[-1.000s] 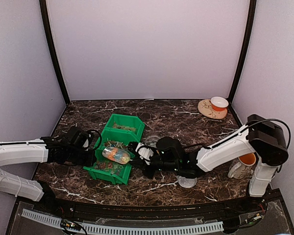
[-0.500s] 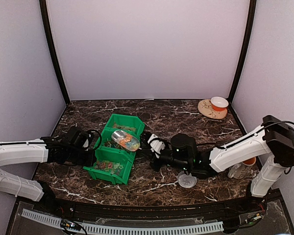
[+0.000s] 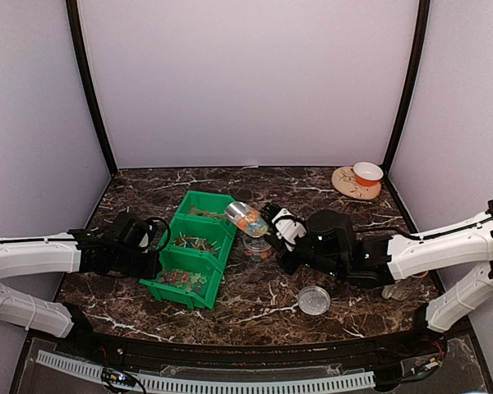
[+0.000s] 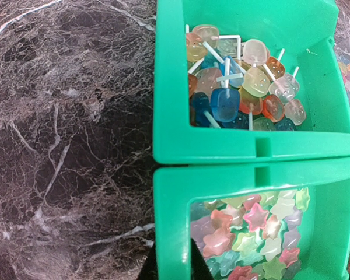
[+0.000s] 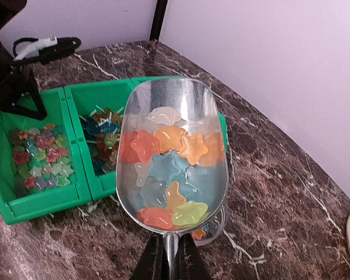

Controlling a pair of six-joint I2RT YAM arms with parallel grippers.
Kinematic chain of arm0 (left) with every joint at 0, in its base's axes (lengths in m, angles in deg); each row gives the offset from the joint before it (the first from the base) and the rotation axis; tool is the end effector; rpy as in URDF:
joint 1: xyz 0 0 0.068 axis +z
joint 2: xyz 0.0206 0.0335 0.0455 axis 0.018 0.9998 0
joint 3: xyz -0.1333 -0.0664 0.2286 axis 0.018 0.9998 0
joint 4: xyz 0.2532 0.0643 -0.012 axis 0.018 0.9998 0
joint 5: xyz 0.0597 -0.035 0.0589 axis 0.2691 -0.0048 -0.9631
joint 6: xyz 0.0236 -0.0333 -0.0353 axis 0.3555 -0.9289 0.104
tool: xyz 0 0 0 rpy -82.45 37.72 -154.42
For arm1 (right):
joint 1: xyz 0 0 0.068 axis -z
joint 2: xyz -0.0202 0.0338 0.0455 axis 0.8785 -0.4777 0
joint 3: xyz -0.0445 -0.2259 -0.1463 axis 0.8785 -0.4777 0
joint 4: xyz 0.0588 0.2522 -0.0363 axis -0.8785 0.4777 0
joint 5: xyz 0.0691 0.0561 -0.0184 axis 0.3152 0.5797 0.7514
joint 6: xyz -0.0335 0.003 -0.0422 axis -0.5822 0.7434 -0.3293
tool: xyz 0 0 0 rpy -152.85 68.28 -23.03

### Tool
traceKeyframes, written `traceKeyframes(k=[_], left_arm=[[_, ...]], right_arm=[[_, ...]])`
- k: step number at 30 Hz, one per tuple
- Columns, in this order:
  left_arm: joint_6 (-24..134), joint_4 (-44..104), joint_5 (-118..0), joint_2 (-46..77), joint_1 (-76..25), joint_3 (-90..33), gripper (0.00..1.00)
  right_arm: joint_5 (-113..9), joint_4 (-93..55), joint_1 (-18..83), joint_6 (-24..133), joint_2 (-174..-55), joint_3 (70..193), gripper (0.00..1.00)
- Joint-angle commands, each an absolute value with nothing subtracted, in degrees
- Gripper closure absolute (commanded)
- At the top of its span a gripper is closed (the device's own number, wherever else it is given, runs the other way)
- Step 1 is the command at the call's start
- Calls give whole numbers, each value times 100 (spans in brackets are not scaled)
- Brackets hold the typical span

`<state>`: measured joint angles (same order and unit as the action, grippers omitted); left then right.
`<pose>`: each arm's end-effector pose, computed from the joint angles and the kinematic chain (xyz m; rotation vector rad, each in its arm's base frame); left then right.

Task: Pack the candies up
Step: Place the fake candies in the packing bottle.

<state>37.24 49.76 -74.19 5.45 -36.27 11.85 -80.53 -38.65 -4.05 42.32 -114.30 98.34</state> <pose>0.1740 -0.1271 0.1817 0.1224 2.4902 -0.3522 0.1394 0.2759 0.2361 -0.8882 1.6708 0.3839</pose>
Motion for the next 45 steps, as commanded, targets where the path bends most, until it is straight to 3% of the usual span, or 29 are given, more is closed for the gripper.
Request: traceKeyframes(k=[1,20,45], left_arm=[[3640,4418,-7520,404,-3636,1090,100],[3595,4285,-7381,579,-3637,1037,100],[3600,4248,-7346,602,-3634,1046,100]], right_arm=[[-8654,-2692,-349,4414,-11170,9983,100],[-8864,476,-322,5118,-11532,11254,100],[-8861,2018,-154,4892,-12370,12488,100]])
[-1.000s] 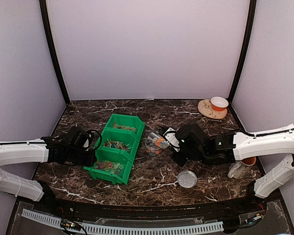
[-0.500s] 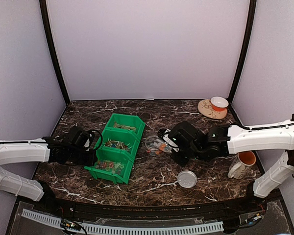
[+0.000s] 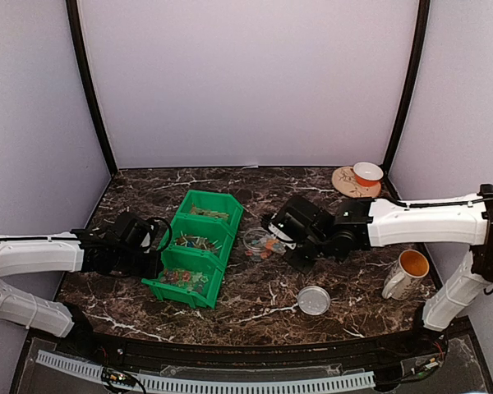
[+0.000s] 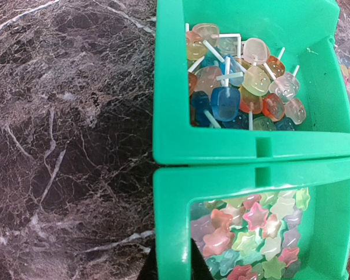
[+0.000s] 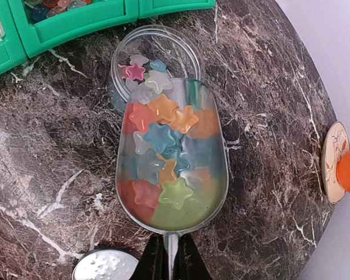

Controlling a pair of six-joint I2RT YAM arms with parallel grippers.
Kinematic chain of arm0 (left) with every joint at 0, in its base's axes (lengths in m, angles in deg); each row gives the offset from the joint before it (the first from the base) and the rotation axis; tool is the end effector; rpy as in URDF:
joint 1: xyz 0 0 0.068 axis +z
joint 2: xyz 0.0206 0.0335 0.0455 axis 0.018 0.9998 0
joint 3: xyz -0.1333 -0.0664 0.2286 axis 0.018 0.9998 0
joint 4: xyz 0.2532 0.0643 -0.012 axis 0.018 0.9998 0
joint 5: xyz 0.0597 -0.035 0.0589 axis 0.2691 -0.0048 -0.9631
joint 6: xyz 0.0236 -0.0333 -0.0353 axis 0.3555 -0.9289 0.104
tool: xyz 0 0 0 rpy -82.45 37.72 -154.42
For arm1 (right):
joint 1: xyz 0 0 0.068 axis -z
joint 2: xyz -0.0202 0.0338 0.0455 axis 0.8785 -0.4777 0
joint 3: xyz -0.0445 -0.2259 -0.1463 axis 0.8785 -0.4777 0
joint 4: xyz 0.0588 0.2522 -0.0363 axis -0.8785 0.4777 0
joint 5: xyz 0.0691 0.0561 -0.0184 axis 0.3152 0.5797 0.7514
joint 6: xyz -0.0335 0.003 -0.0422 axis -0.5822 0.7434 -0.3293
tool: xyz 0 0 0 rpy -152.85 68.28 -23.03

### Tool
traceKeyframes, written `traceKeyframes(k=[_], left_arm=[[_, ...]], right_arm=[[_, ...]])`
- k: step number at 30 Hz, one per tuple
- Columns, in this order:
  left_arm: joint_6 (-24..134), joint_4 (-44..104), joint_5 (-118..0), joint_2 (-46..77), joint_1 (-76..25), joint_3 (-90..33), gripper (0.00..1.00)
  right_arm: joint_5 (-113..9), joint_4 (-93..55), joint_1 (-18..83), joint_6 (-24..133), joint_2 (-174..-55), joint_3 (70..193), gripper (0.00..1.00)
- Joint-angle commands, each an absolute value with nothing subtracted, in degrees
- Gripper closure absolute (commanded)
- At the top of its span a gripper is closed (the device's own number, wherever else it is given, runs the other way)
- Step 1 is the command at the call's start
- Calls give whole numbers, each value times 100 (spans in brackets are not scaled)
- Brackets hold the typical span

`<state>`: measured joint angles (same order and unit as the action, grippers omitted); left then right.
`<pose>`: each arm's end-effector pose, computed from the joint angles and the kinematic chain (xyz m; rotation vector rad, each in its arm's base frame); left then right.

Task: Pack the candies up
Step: Place the fake candies in the packing bottle.

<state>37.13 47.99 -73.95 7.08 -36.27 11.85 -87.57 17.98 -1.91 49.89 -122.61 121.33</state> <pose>0.1775 -0.1299 0.1782 0.1216 2.4898 -0.3592 0.1563 0.2750 0.2436 -1.1109 2.1944 -0.1548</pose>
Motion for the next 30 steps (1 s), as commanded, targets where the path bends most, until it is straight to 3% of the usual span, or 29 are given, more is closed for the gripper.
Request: traceKeyframes(k=[1,30], left_arm=[[3595,4245,-7349,602,-3640,1059,100],[3513,4142,-7380,532,-3641,1263,100]], right_arm=[[-8847,2076,-155,4870,-12407,12528,100],[-8996,3064,-155,4679,-12907,13398,100]])
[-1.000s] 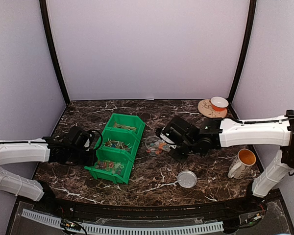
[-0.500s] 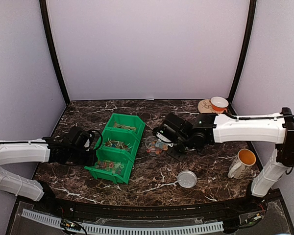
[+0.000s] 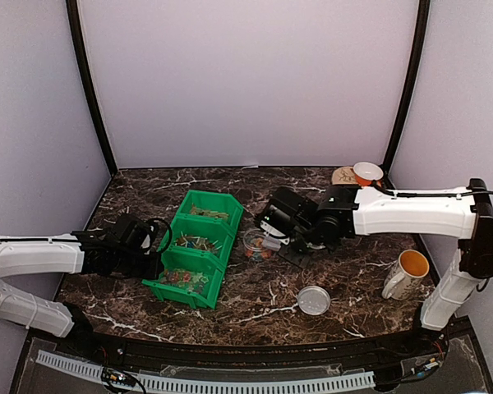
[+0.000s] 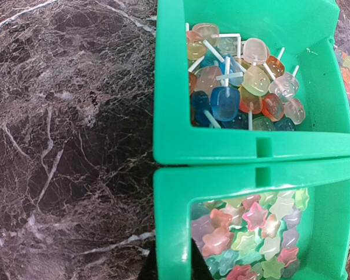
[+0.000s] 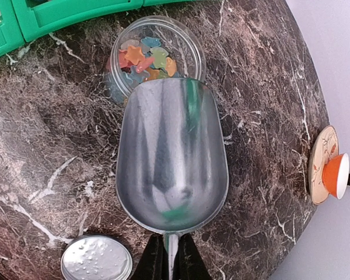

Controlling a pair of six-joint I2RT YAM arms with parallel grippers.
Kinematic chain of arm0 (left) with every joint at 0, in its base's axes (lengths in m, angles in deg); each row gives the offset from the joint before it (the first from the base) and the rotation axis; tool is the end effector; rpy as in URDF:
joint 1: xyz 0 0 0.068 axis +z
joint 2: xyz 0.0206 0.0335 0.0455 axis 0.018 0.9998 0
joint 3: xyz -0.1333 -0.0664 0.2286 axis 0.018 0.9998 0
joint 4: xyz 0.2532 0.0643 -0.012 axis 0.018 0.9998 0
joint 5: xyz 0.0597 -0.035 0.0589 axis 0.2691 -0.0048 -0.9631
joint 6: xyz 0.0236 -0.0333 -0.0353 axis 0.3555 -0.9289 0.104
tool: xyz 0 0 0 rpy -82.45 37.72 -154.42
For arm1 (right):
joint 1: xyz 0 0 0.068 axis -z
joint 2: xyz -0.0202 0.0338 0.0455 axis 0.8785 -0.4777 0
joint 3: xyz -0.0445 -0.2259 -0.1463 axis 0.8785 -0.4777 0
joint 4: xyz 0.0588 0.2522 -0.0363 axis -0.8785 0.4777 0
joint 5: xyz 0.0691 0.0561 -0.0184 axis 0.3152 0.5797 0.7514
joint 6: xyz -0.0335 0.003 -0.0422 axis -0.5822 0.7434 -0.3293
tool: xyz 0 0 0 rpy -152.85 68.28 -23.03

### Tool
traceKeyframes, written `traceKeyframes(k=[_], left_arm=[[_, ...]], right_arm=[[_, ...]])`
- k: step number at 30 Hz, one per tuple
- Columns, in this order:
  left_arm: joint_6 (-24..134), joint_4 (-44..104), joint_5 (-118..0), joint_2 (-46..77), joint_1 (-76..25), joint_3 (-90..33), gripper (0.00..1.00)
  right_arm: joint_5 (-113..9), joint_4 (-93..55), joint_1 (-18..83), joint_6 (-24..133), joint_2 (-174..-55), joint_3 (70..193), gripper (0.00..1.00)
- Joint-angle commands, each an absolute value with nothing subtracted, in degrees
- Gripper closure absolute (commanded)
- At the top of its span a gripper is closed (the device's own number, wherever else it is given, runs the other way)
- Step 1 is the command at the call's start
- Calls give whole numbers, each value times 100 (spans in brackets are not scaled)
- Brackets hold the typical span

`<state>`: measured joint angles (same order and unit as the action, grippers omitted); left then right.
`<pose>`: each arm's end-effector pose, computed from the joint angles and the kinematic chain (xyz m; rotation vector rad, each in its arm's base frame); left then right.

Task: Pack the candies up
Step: Place the fake candies in the packing bottle.

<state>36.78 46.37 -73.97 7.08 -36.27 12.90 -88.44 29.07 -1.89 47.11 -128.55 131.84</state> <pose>0.1768 -0.1294 0.1746 0.1126 2.4814 -0.3677 0.1653 0.2917 0.2576 -1.2297 2.2207 -0.2785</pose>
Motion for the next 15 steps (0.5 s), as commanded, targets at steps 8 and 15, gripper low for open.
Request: traceKeyframes(k=[8,15], left_arm=[[3494,4198,-7395,450,-3640,1275,100],[3462,4207,-7404,444,-3641,1316,100]], right_arm=[[-9127,3178,-153,4602,-12893,13547,100],[-9209,3043,-155,4530,-12831,13582,100]])
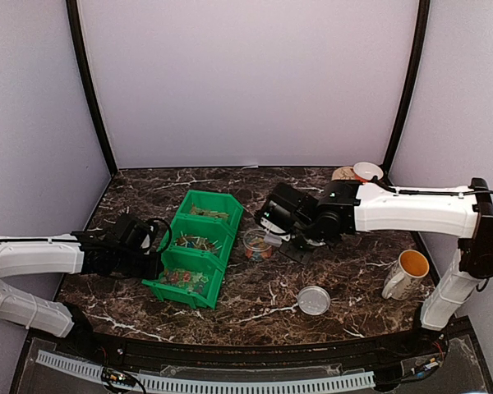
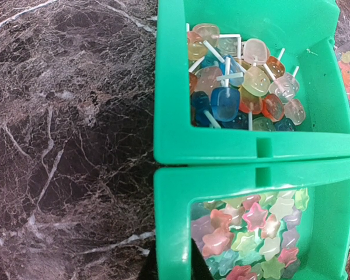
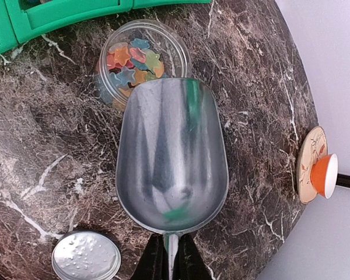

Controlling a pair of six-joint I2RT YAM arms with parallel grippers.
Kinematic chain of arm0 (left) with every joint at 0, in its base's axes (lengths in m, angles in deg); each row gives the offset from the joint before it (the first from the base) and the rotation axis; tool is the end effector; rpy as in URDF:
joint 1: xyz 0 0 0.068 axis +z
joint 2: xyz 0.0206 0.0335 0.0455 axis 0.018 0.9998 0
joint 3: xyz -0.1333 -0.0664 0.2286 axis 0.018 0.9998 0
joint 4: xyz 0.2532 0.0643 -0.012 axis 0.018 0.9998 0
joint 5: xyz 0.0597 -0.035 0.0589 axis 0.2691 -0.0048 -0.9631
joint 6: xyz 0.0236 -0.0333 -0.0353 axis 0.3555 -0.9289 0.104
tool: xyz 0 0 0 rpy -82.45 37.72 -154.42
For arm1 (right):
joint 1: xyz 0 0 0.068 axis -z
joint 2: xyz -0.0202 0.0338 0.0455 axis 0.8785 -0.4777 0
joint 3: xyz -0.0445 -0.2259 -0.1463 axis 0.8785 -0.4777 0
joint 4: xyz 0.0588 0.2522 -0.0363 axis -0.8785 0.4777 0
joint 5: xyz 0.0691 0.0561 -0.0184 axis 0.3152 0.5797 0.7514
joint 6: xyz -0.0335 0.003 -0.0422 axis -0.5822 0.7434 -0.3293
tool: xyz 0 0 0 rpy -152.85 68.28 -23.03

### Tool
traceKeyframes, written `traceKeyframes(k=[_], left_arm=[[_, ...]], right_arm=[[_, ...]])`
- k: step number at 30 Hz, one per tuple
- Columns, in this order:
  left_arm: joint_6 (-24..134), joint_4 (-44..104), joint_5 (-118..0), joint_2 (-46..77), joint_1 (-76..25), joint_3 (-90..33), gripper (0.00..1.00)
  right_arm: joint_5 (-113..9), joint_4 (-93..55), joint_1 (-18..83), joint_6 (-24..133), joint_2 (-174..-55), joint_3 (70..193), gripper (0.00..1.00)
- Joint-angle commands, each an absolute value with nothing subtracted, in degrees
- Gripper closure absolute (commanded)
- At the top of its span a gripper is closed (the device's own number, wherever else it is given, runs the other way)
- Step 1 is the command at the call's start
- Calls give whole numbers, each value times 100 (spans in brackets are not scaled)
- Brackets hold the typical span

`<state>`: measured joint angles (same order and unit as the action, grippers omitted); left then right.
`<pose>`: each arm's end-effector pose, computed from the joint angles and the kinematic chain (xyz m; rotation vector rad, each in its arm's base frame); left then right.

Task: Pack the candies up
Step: Place the fake candies in the packing bottle, then set down the storage box at the center of the board.

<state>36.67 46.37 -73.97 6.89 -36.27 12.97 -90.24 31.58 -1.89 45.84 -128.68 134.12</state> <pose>0.1764 -0.1291 0.1749 0.1100 2.4798 -0.3699 0.1664 0.2916 0.2672 -1.2425 2.1991 -0.3261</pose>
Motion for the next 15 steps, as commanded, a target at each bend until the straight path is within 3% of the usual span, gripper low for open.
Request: traceKeyframes(k=[1,9,15], left_arm=[[3453,4209,-7399,444,-3641,1326,100],[3353,4263,-7336,380,-3637,1403,99],[3322,4312,-7318,272,-3636,1496,92]], right_arm=[[-9191,2981,-155,4529,-12809,13577,100],[-9145,2574,-155,4529,-12738,13569,100],[-9073,2428,-150,4523,-12700,13487,100]])
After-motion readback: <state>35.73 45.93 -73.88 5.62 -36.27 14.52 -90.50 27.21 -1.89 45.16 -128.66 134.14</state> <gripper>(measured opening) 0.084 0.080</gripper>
